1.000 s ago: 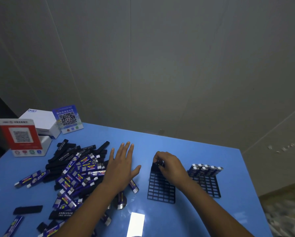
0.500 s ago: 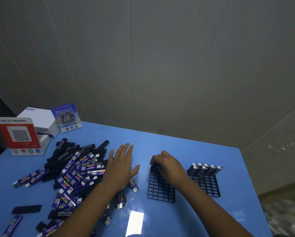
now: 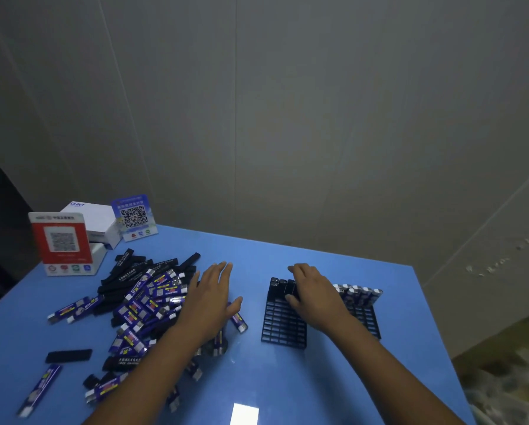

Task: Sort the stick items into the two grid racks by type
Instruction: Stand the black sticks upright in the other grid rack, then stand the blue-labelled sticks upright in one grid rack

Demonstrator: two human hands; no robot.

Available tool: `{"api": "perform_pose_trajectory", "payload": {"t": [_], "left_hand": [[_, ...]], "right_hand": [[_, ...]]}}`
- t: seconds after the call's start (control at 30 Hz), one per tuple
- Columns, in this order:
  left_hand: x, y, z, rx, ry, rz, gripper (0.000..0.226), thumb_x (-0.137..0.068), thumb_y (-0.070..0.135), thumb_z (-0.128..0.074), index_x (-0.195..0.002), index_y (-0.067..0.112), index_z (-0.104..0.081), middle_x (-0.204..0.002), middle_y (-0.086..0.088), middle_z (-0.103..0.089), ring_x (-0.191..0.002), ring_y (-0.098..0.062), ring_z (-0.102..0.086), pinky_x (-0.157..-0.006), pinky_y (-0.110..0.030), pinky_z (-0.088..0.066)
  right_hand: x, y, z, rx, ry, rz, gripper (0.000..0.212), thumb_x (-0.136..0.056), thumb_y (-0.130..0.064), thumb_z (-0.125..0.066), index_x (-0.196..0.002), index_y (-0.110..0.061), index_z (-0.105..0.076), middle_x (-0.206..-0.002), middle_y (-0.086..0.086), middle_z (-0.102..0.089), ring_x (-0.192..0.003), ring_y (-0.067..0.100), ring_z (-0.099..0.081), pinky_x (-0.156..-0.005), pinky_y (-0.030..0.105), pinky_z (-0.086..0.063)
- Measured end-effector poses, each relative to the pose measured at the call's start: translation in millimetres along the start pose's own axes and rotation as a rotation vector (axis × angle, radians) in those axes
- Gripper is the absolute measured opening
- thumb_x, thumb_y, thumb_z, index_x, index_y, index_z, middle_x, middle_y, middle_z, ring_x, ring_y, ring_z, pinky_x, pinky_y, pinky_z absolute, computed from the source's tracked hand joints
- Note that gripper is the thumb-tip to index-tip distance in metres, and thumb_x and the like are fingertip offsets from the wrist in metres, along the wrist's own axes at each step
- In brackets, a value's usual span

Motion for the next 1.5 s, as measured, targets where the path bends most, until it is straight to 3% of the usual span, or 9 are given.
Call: {"api": "perform_pose_trajectory", "payload": {"t": [0.3,0.47,0.6,0.77,1.17,1.5], "left_hand": [[80,14,21,-0.037,0.059,0.035,0.074,-0.097,0.052,-0.043,-0.155,0.017,-0.014,-0.162,-0.001,-0.017,-0.150,-0.018,-0.012,-0.120,-0.041,-0.010],[122,12,25,-0.055,0.083,0.075,0.082,-0.087,0.064,-0.024,-0.155,0.017,-0.016,-0.161,-0.001,-0.017,-0.149,-0.019,-0.014,-0.119,-0.044,-0.013],[151,3,29,-0.043,0.094,0.102,0.077,-0.095,0.058,-0.039,-0.155,0.017,-0.014,-0.161,-0.003,-0.016,-0.149,-0.021,-0.014,-0.120,-0.043,-0.015],[173,-26,30,-0.042,0.075,0.149,0.077,-0.096,0.057,-0.042,-0.155,0.016,-0.014,-0.161,-0.004,-0.016,-0.149,-0.025,-0.014,-0.119,-0.045,-0.019],[150,-146,24,-0.030,0.000,0.150,0.086,-0.093,0.055,-0.052,-0.156,0.018,-0.006,-0.162,-0.005,-0.010,-0.150,-0.024,-0.011,-0.121,-0.044,-0.016],[99,-216,1,-0.102,-0.125,-0.024,0.099,-0.084,0.036,-0.072,-0.155,0.015,-0.006,-0.162,-0.008,-0.009,-0.149,-0.026,-0.011,-0.121,-0.039,-0.016]], "right_hand": [[70,-24,10,0.027,0.055,0.006,0.075,-0.097,-0.048,-0.054,-0.156,-0.013,-0.021,-0.163,0.009,-0.021,-0.150,0.025,-0.021,-0.123,0.036,-0.018],[100,-39,15,0.056,0.084,0.014,0.081,-0.096,-0.057,-0.052,-0.156,-0.014,-0.019,-0.163,0.009,-0.021,-0.150,0.026,-0.019,-0.124,0.038,-0.016],[110,-58,8,0.068,0.046,0.030,0.089,-0.093,-0.065,-0.050,-0.158,-0.014,-0.016,-0.164,0.009,-0.017,-0.151,0.026,-0.017,-0.124,0.041,-0.016],[107,-91,-3,0.054,-0.006,0.069,0.089,-0.093,-0.064,-0.049,-0.159,-0.015,-0.013,-0.166,0.009,-0.012,-0.153,0.026,-0.011,-0.125,0.043,-0.014],[36,-179,-44,0.051,-0.082,0.070,0.086,-0.094,-0.058,-0.054,-0.159,-0.018,-0.013,-0.166,0.009,-0.013,-0.153,0.026,-0.013,-0.124,0.040,-0.011],[-16,-226,-71,0.011,-0.081,0.011,0.079,-0.093,-0.048,-0.061,-0.155,-0.019,-0.021,-0.161,0.005,-0.023,-0.146,0.026,-0.026,-0.119,0.035,-0.020]]}}
Point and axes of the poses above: each hand's wrist, its own x-axis away from the middle knuckle, its own z-axis out of the back of the hand, y = z × x, the point moved 5 cm from there along -x, towards the middle knuckle
